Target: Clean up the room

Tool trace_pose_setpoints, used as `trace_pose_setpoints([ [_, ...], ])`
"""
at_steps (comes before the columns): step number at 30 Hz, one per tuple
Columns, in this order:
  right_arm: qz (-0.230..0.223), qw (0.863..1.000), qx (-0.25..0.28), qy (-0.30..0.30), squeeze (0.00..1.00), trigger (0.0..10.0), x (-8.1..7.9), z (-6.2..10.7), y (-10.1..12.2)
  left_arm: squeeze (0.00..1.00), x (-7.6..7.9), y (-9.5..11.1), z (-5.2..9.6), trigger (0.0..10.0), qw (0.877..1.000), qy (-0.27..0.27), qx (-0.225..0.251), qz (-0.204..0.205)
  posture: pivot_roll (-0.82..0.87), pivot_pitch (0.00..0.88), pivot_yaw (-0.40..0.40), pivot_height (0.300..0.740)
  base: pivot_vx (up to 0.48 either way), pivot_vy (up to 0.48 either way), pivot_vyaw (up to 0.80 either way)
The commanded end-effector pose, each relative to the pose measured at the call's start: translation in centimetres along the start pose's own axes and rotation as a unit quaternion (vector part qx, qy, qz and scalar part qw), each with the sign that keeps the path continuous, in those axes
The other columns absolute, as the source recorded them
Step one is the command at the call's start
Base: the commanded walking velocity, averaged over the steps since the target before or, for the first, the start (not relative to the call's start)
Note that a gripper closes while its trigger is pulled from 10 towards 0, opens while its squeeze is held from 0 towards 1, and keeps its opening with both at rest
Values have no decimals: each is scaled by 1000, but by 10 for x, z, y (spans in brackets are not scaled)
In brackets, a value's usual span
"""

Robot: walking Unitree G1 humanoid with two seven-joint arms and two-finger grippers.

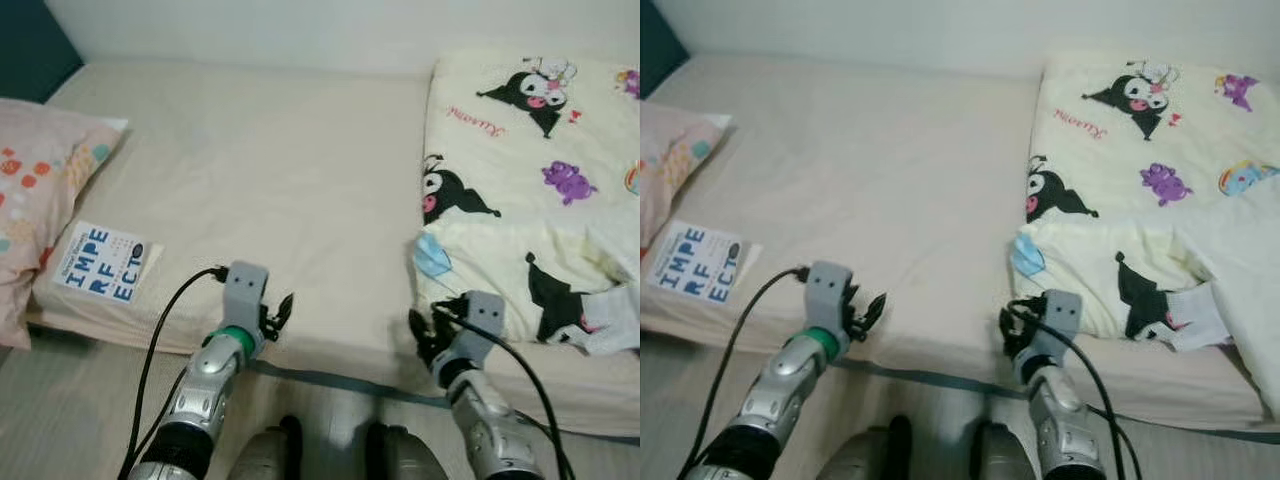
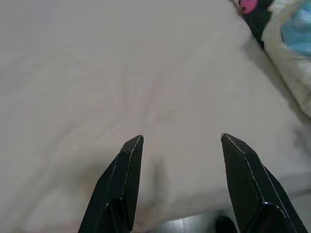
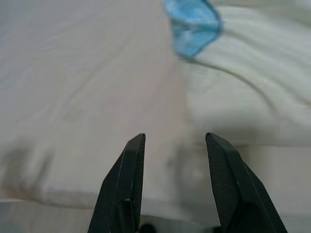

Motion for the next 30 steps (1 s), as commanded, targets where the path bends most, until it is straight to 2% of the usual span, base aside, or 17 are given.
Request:
trace_pose_setpoints([
  [1, -8, 1000, -18, 1, 0, 10000, -2, 3, -11, 0, -6, -16, 4, 10000, 999, 9, -34, 8, 2, 163, 115, 736, 0, 480, 0],
  [6, -9, 1000, -19, 1, 0, 10000, -2, 4, -11, 0, -6, -14, 4, 10000, 999, 6, -31, 3, 3, 162, 116, 736, 0, 480, 0],
  [18, -6, 1000, -9, -9, 0, 10000, 2, 6, -11, 0, -9, -9, 2, 10000, 1000, 22, -15, -1, 1, 168, 119, 736, 0, 0, 0],
  [30, 0, 1000, -1, -12, 0, 10000, 2, 7, -8, 0, -4, -9, 2, 10000, 1000, 12, -14, 1, -1, 170, 122, 736, 0, 0, 0],
])
Point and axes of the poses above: a point about 5 cm out from each wrist's last joint towards the gripper, its own z axis pointing back from the gripper into the wrist, its own y axis along the axis of the wrist's last joint, x = y × z, the point moved 5 cm from there along -z, pointing out of the wrist towards the gripper, and after that the axes turned 5 degrees about z, right-handed, at the moved point
